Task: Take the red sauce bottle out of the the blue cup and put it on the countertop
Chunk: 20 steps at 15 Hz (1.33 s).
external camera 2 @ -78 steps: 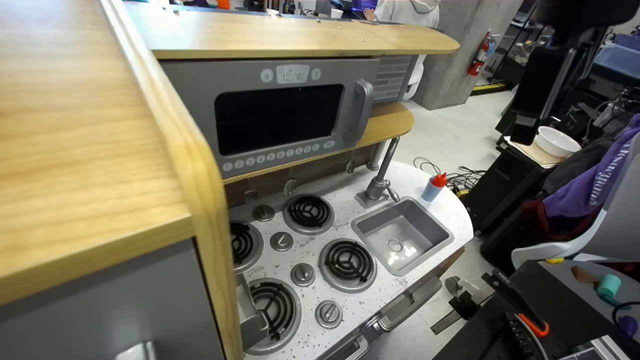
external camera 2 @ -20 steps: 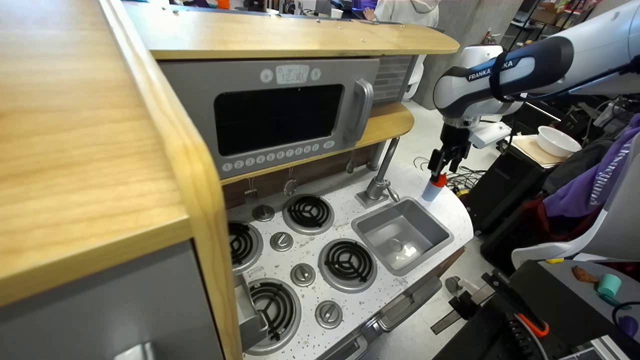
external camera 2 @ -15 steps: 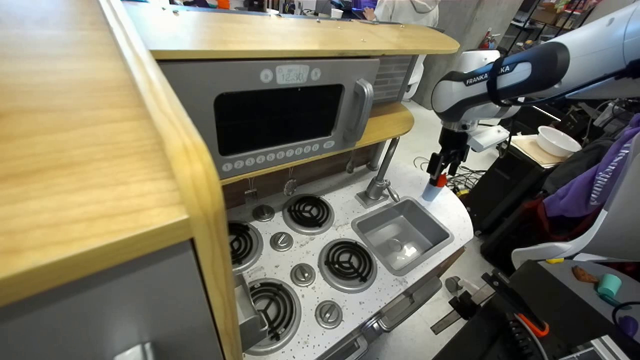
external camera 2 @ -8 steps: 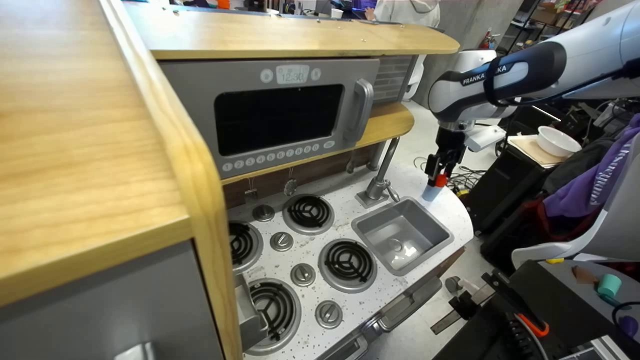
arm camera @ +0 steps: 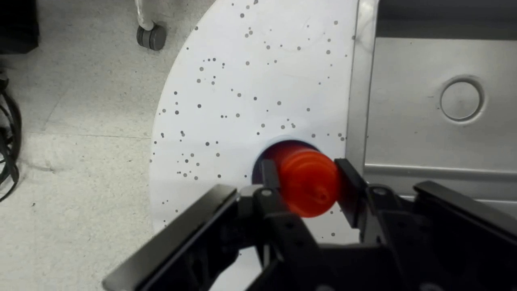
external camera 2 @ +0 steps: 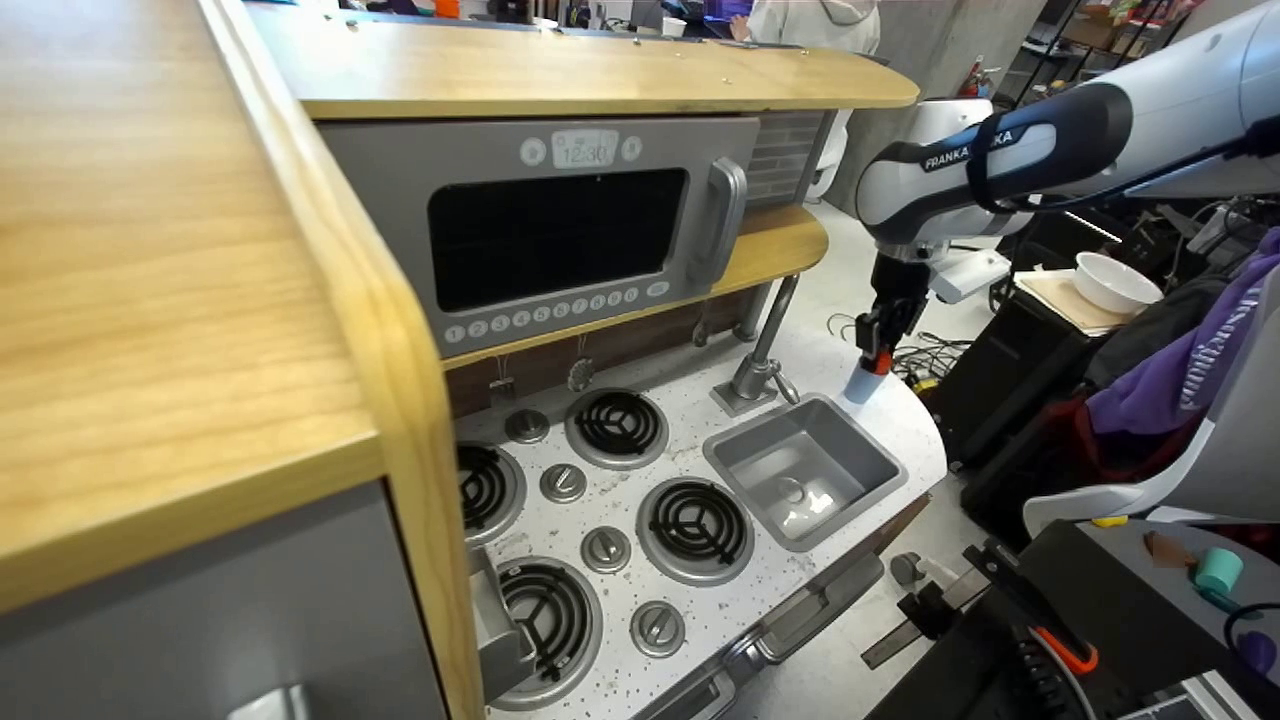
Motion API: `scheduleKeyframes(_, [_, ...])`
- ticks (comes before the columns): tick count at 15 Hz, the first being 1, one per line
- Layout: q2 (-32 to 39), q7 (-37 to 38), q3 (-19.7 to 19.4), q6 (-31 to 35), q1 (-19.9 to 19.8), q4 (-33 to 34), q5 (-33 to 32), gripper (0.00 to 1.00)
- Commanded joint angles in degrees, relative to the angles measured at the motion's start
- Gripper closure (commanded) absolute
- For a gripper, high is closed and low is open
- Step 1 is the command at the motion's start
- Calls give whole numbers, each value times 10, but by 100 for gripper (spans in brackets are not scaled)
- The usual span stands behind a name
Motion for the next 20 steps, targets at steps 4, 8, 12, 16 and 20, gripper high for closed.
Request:
scheduleKeyframes(4, [-47,-11,-13,-18,6,-27,-12,87])
scheduleKeyframes(8, [-103,-31,-18,-50,8,-48,-23,87])
scheduleKeyframes(12, [-153,-50,-25,-43,16,-108,-58,87])
scheduleKeyframes(16, [-210,-72,-17,-37,27,-175,-62,87])
scheduleKeyframes(20, [-253,-56,-23,-41,48,-252,-63,87])
